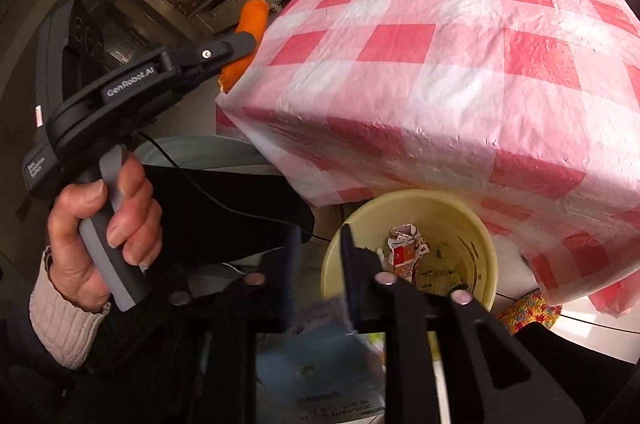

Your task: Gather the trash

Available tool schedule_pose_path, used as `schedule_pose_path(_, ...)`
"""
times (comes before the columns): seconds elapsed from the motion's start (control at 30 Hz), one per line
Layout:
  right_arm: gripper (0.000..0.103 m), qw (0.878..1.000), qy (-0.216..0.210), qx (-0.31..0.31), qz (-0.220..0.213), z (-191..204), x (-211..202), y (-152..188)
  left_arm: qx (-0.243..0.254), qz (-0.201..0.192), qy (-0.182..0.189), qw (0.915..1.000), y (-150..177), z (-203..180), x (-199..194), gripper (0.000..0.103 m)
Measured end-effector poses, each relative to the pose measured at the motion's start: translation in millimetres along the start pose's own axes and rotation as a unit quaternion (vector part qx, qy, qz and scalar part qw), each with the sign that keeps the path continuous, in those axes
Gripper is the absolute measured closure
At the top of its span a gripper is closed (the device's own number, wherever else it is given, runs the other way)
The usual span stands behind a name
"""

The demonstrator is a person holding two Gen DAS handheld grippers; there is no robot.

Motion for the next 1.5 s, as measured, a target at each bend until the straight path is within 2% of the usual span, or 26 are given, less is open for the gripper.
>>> schedule_pose_path(0.1, 0.086, 1.000, 0.028, -0.006, 0.007, -4, 7, 0, 0.006, 0.001, 0.003, 1.0000, 9, -2, -6, 0.086)
schedule_pose_path(0.23, 0.083, 0.999, 0.032, -0.006, -0.010, -7, -2, 2, 0.014, 0.005, 0.005, 0.9999, 18, -4, -12, 0.086)
schedule_pose_path(0.37, 0.068, 0.998, 0.037, -0.001, -0.047, -4, -12, 7, 0.021, 0.010, 0.007, 0.9997, 25, -5, -16, 0.086)
schedule_pose_path(0.43, 0.055, 0.997, 0.042, 0.001, -0.063, -6, -17, 6, 0.024, 0.015, 0.010, 0.9995, 29, -6, -16, 0.086)
schedule_pose_path(0.77, 0.044, 0.991, 0.056, 0.002, -0.125, -6, -35, -1, 0.062, 0.039, 0.021, 0.9971, 53, -26, -17, 0.086)
schedule_pose_path(0.83, 0.041, 0.988, 0.069, -0.004, -0.141, -5, -42, -3, 0.073, 0.049, 0.025, 0.9958, 61, -33, -17, 0.086)
schedule_pose_path(1.0, 0.028, 0.974, 0.115, -0.025, -0.192, 0, -63, -7, 0.115, 0.088, 0.032, 0.9889, 87, -51, -12, 0.085)
schedule_pose_path(1.07, 0.019, 0.967, 0.139, -0.029, -0.210, 1, -72, -6, 0.125, 0.094, 0.027, 0.9873, 91, -54, -11, 0.079)
schedule_pose_path(1.1, 0.017, 0.964, 0.150, -0.032, -0.219, 2, -74, -6, 0.130, 0.089, 0.020, 0.9873, 91, -55, -12, 0.071)
schedule_pose_path(1.13, 0.014, 0.960, 0.160, -0.036, -0.227, 3, -77, -6, 0.135, 0.076, 0.006, 0.9879, 89, -55, -14, 0.057)
schedule_pose_path(1.17, 0.012, 0.956, 0.171, -0.040, -0.235, 5, -80, -5, 0.137, 0.059, -0.010, 0.9888, 87, -53, -18, 0.048)
schedule_pose_path(1.2, 0.012, 0.951, 0.185, -0.045, -0.243, 6, -82, -5, 0.136, 0.037, -0.031, 0.9895, 83, -50, -23, 0.032)
schedule_pose_path(1.23, 0.012, 0.947, 0.197, -0.051, -0.249, 8, -85, -4, 0.134, 0.010, -0.052, 0.9896, 78, -48, -29, 0.020)
schedule_pose_path(1.33, 0.008, 0.932, 0.233, -0.075, -0.267, 16, -91, -4, 0.128, -0.058, -0.107, 0.9843, 65, -39, -45, 0.007)
schedule_pose_path(1.5, 0.008, 0.916, 0.262, -0.110, -0.282, 26, -97, -4, 0.107, -0.101, -0.134, 0.9800, 47, -26, -64, 0.007)
Point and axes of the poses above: each gripper's, at about its wrist camera, not at the fingertips, and x roughly the way its jaws point, z to its left, y to its underside, the point moved 4 cm from there along x, roughly the way its jaws point, and after that the axes turned 14 degrees about -y, right-handed, at the moved point
